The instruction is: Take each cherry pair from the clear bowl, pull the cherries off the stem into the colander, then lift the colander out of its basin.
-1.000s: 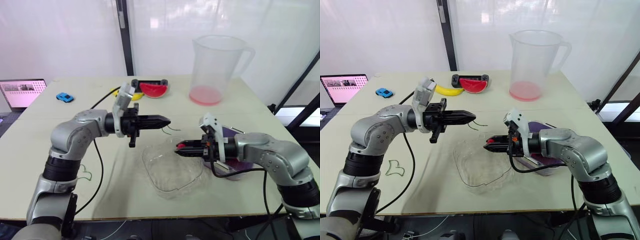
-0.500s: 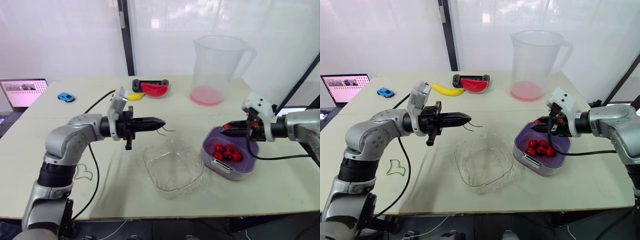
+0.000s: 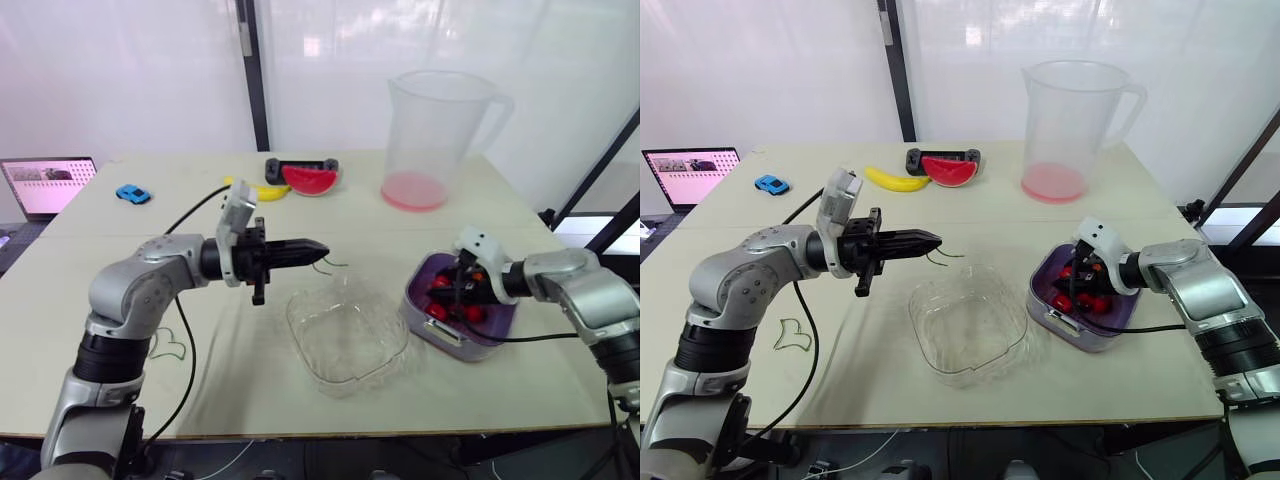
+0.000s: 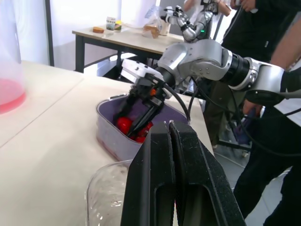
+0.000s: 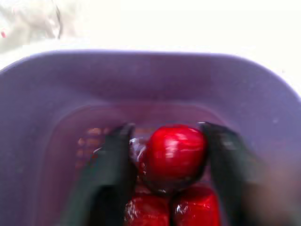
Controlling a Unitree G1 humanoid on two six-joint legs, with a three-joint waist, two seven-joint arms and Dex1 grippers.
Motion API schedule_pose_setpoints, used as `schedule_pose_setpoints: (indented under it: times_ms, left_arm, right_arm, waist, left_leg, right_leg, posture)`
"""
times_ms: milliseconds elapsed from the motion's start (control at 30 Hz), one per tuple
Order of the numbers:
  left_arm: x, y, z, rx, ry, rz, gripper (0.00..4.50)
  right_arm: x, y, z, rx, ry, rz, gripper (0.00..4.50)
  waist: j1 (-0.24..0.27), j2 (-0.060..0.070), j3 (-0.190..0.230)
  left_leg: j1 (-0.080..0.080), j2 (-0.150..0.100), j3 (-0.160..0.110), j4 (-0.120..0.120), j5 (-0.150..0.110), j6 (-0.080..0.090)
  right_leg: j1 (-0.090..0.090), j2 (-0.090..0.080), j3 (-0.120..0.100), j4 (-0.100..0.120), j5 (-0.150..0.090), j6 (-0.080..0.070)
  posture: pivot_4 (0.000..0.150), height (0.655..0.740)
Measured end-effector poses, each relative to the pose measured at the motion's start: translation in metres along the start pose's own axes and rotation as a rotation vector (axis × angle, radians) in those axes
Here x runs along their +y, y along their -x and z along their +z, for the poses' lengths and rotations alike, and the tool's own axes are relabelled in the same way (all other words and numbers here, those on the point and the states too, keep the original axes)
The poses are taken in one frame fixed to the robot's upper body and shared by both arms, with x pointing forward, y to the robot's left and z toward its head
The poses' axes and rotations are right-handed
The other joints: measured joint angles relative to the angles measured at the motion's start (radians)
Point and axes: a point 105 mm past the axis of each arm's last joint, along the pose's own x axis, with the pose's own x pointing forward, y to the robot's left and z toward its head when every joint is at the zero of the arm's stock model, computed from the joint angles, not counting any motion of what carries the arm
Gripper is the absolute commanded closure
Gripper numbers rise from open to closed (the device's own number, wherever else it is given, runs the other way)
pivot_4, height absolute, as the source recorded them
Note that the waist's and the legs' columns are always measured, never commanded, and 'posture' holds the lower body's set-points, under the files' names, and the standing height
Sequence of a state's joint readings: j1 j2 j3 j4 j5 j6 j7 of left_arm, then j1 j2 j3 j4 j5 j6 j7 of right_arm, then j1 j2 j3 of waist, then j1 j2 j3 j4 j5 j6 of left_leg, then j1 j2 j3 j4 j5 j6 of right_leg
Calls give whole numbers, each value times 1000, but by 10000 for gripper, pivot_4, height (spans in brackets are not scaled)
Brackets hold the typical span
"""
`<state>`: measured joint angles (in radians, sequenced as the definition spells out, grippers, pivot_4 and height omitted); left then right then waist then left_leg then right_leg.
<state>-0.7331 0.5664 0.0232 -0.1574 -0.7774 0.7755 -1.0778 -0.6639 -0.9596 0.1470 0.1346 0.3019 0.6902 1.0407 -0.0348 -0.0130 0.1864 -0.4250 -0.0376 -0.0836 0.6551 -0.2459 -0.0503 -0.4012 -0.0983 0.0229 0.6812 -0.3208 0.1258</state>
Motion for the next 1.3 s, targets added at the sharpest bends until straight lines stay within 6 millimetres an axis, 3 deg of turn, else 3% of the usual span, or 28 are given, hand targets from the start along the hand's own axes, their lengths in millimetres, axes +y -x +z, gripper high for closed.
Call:
schedule_pose_setpoints:
  times_ms: [33,367,600,733,867,1133,1300]
  left_arm:
    - [0,0,0,1,0,0,45000]
    - [0,2,-2,8,2,6,45000]
    - [2,15,-4,21,12,38,45000]
    - [4,32,-11,34,40,94,45000]
    - [6,64,-26,50,104,208,45000]
    - [0,154,-56,126,198,570,45000]
    - [-10,202,-100,198,318,782,45000]
  right_arm:
    - [1,2,2,-9,-3,2,537]
    - [8,33,24,-90,-11,36,537]
    - [39,88,68,-364,-48,228,537]
    - [52,100,80,-453,-46,303,537]
    - [64,98,86,-488,-50,372,537]
    - [75,81,95,-490,-13,445,537]
    - [83,72,93,-450,24,504,537]
  waist:
    - [0,0,0]
    - [3,0,0]
    - [11,0,0]
    - [15,0,0]
    - [13,1,0]
    - [18,1,0]
    - [17,1,0]
  left_leg:
    - [0,0,0,0,0,0]
    - [0,0,0,0,-3,4]
    - [1,1,0,0,-3,5]
    - [2,1,0,0,-3,6]
    - [2,1,1,-1,-3,6]
    - [2,3,1,-2,-3,6]
    - [3,3,2,-3,-3,6]
  right_leg:
    - [0,0,0,0,0,0]
    - [0,0,0,0,0,0]
    - [1,0,0,0,0,0]
    - [2,0,0,-1,0,0]
    - [1,0,1,-1,0,0]
    - [1,-1,1,-1,0,0]
    - [1,-1,1,-2,0,0]
  posture:
    - [1500,7400]
    - [1500,7400]
    - [1500,7400]
    - [1500,7400]
    - [1500,7400]
    - [1500,7400]
    - [1500,7400]
